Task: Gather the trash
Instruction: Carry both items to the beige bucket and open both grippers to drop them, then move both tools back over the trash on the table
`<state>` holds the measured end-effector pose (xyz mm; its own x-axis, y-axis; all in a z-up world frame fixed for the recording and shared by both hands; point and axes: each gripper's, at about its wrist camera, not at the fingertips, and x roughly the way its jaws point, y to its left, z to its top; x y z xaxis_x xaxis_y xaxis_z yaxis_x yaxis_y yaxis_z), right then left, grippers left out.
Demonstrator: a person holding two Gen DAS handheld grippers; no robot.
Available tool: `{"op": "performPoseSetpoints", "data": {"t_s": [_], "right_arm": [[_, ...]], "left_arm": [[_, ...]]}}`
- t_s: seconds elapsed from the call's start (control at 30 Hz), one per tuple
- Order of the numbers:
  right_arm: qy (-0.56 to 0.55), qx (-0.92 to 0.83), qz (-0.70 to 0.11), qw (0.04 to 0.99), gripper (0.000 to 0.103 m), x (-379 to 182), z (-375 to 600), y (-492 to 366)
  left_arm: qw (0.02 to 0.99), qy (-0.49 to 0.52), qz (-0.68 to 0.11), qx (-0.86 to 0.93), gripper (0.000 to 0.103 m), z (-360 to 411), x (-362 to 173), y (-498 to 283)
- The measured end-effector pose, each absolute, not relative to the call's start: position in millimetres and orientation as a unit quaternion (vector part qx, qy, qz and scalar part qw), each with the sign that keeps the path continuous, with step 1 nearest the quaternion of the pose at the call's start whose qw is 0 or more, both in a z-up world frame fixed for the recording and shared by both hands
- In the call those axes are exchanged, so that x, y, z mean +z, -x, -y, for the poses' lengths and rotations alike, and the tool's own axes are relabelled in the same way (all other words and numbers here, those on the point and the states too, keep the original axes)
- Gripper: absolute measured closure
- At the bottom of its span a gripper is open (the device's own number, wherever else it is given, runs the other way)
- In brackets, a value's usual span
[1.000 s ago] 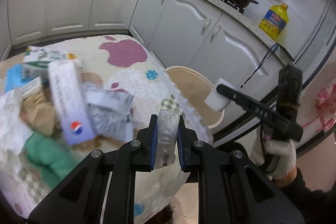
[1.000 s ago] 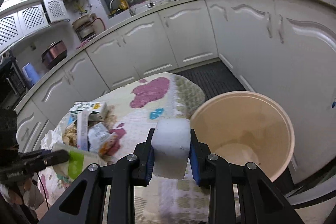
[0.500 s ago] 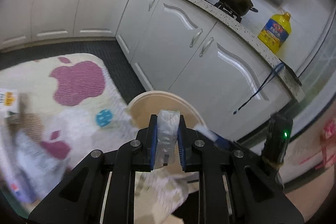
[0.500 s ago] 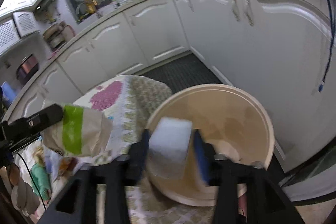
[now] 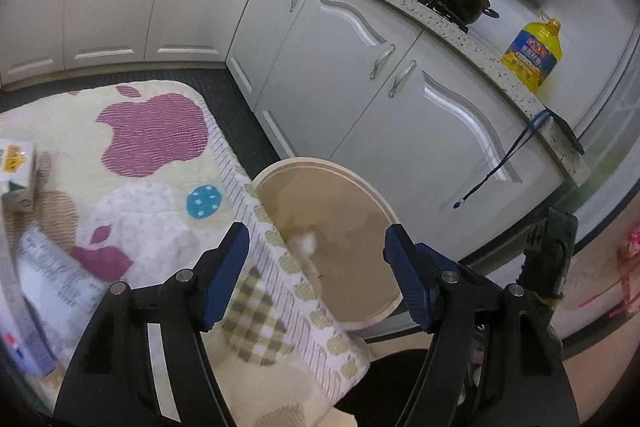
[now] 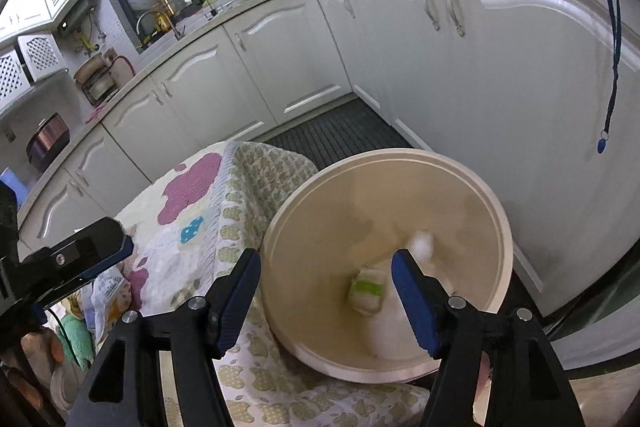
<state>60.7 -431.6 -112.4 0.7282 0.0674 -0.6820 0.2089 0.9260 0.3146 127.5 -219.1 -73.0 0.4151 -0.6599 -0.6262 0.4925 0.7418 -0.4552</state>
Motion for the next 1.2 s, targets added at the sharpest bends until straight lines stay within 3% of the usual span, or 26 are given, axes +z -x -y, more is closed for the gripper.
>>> {"op": "performPoseSetpoints", "data": {"t_s": [0.73,1.2], "right_arm": [[-0.134,0.010,-0.361,0.923,0.031,-94,367,-57],[-0.112,0.084,-0.359,0.923,0.028,-80,305,-56]], "left_arm": [[0.894,0.052,-0.370,-0.247,0.033,149,-59,-88],[0.906,0.076,-0.371,-0.190,0.033,71,-50,-65]]}}
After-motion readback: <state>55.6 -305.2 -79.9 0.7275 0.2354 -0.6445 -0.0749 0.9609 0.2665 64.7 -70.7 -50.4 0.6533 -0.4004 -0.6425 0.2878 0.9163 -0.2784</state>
